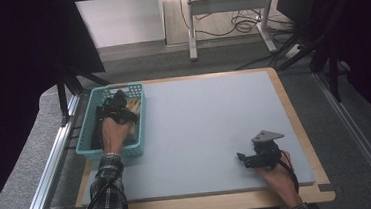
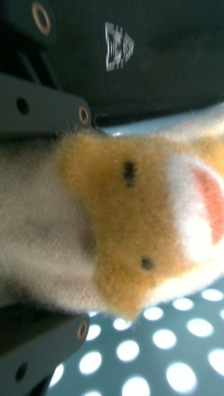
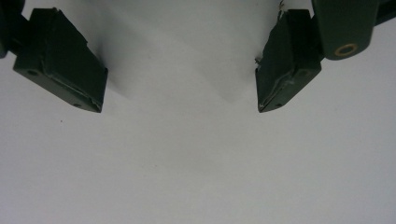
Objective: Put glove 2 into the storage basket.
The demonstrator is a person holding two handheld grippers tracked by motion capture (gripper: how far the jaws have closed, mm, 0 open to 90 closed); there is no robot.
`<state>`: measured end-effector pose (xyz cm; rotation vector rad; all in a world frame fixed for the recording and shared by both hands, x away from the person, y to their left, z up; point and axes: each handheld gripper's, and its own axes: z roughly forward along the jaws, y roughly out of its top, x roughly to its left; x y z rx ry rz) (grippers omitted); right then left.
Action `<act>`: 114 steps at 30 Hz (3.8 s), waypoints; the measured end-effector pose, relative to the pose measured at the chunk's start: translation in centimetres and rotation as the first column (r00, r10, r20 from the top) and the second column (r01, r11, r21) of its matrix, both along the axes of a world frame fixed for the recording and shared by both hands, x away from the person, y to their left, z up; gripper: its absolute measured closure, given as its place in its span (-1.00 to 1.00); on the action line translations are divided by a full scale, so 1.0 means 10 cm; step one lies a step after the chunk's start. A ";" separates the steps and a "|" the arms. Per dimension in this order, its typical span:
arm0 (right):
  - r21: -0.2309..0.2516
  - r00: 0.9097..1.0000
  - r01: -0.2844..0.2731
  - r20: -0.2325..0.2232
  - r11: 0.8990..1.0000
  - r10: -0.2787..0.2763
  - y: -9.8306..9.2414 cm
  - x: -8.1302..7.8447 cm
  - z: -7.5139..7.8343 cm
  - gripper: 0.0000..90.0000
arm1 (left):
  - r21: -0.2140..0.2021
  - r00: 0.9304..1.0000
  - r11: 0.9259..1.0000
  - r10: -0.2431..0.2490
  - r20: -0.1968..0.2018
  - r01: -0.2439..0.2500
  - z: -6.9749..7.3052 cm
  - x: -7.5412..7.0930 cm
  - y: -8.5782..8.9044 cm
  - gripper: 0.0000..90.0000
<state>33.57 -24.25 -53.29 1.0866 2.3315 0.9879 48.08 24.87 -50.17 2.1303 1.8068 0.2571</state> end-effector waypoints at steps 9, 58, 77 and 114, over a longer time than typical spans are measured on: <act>0.000 1.000 0.000 0.000 1.000 0.000 0.00 0.00 0.00 -0.64 | -0.037 0.999 0.999 -0.023 0.023 0.024 0.21 -0.09 0.14 -0.74; -0.002 1.000 0.000 0.001 1.000 0.000 0.00 0.00 0.00 -0.64 | -0.029 0.988 0.999 0.034 0.151 -0.030 0.31 -0.26 0.41 -0.17; -0.005 1.000 -0.001 0.002 1.000 0.001 0.00 0.00 0.00 -0.64 | -0.087 0.976 0.996 0.033 0.213 -0.015 0.38 -0.43 0.57 -0.72; -0.007 1.000 -0.001 0.003 1.000 0.001 0.00 0.00 0.00 -0.64 | -0.056 0.924 0.987 -0.119 0.363 0.149 0.63 -0.86 0.36 -0.93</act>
